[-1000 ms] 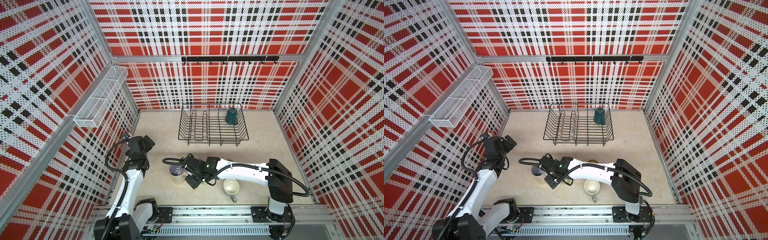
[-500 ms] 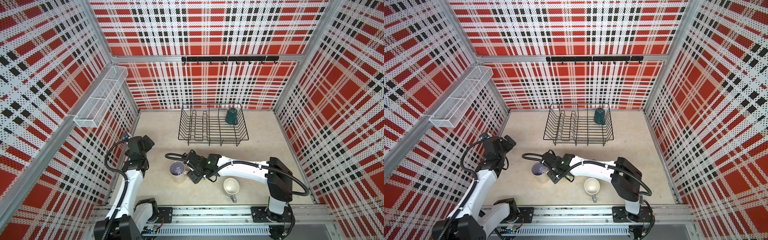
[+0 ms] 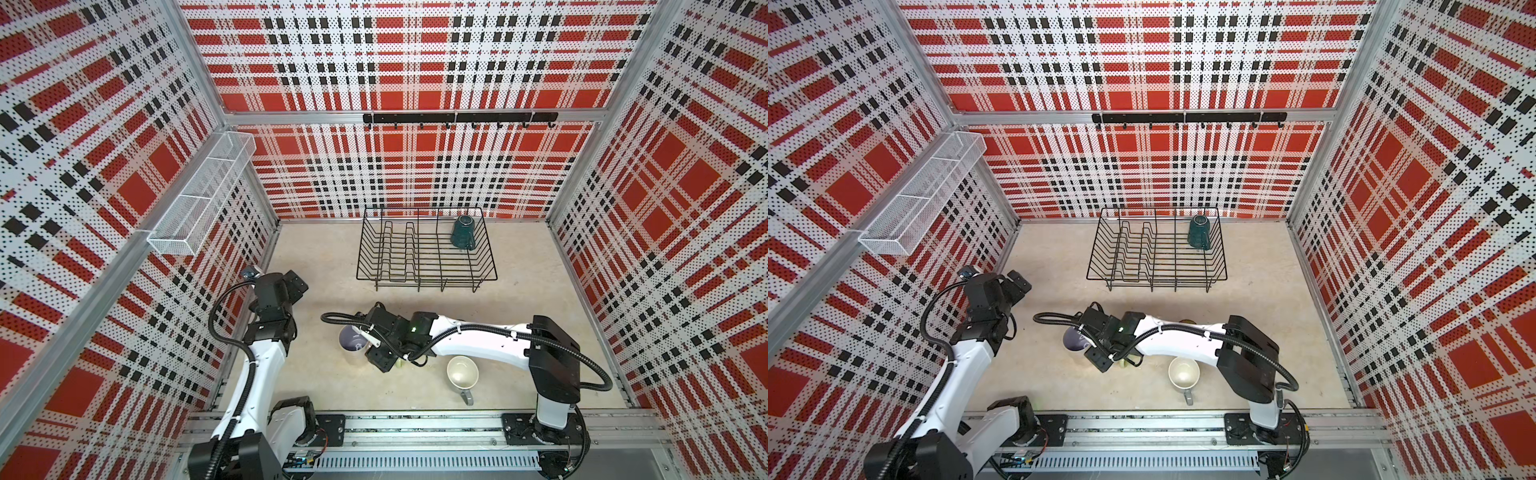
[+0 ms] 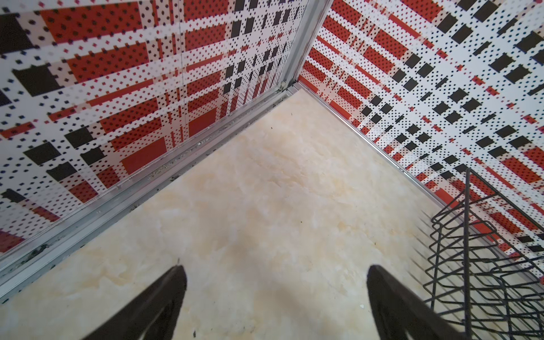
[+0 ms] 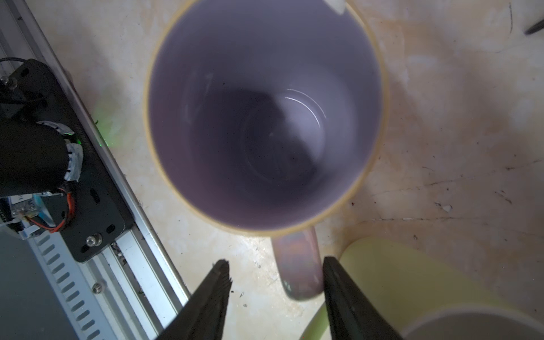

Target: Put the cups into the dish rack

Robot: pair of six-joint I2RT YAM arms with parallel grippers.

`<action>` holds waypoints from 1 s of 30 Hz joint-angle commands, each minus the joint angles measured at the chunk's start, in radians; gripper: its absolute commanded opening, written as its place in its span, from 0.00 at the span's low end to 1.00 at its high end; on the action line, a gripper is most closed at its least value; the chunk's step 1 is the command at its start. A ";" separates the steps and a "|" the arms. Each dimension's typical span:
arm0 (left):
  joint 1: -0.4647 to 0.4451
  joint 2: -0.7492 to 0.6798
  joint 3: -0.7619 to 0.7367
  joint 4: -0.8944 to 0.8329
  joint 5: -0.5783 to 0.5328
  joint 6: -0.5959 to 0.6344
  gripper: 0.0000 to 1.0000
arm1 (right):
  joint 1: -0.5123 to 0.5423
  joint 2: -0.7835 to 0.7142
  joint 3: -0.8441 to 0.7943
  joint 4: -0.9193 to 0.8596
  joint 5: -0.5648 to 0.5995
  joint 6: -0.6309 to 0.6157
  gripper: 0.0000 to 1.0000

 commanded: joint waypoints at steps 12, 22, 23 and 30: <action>0.030 -0.024 0.002 0.010 0.016 0.025 0.98 | 0.037 0.097 0.085 0.001 -0.058 -0.049 0.45; 0.033 -0.018 0.012 0.012 0.018 0.021 0.98 | 0.036 0.175 0.133 -0.021 0.043 -0.085 0.40; 0.032 -0.018 0.012 0.012 0.020 0.020 0.98 | 0.031 0.179 0.133 -0.019 0.032 -0.082 0.38; 0.041 -0.027 0.012 0.007 0.016 0.023 0.98 | 0.003 0.163 0.104 0.022 0.006 -0.077 0.21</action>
